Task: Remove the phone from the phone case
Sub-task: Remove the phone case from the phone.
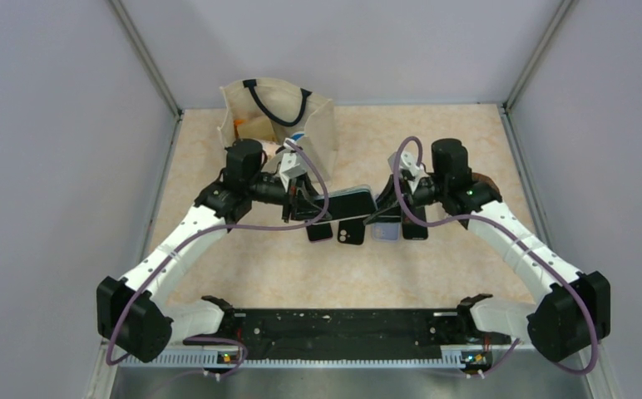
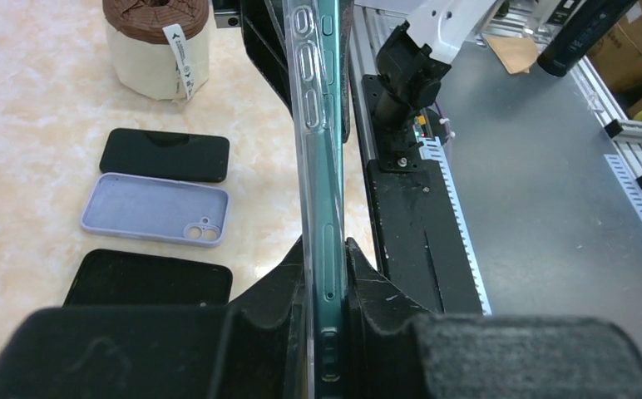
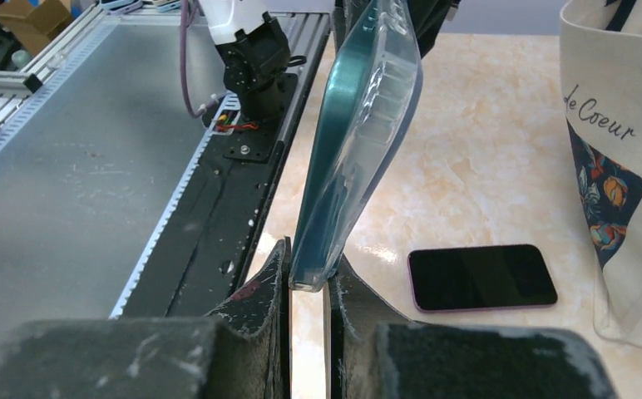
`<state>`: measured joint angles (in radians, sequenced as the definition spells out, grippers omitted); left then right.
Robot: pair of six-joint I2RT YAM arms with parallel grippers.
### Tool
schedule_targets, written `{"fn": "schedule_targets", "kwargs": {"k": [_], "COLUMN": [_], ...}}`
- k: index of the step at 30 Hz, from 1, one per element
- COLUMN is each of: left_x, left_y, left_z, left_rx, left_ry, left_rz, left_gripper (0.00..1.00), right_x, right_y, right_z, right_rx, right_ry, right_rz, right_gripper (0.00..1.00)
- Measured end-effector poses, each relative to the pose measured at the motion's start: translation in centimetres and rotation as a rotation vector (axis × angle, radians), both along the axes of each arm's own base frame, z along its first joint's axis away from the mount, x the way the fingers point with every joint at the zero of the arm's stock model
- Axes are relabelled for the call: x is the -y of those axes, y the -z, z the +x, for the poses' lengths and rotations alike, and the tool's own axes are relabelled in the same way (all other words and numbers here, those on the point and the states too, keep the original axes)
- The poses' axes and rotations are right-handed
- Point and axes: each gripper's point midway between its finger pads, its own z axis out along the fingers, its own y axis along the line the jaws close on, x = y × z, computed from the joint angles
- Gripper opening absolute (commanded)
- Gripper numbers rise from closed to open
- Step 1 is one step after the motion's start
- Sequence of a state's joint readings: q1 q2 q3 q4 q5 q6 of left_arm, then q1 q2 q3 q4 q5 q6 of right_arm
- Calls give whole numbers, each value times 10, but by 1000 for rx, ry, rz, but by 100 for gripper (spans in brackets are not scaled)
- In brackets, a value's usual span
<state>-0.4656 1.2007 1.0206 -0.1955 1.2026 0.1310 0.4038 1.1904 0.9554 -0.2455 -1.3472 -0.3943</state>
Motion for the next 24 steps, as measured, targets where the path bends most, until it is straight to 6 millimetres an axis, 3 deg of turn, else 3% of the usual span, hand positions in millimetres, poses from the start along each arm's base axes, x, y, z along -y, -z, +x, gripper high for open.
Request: {"fn": "schedule_targets", "kwargs": {"k": [11,24], "left_x": [-2,-5], "left_y": [13,21], "left_z": [-10,-9], "left_rx": [91,246], "left_ry": [65,174], "left_rz": [43,111], "left_gripper": [0,0], "right_x": [0,-2], "right_y": [14,24], "right_z": [-10,-14], "right_rx": [20,-24], "right_ry": [-76,-128], "right_rz": [9,14], "right_gripper": [0,0]}}
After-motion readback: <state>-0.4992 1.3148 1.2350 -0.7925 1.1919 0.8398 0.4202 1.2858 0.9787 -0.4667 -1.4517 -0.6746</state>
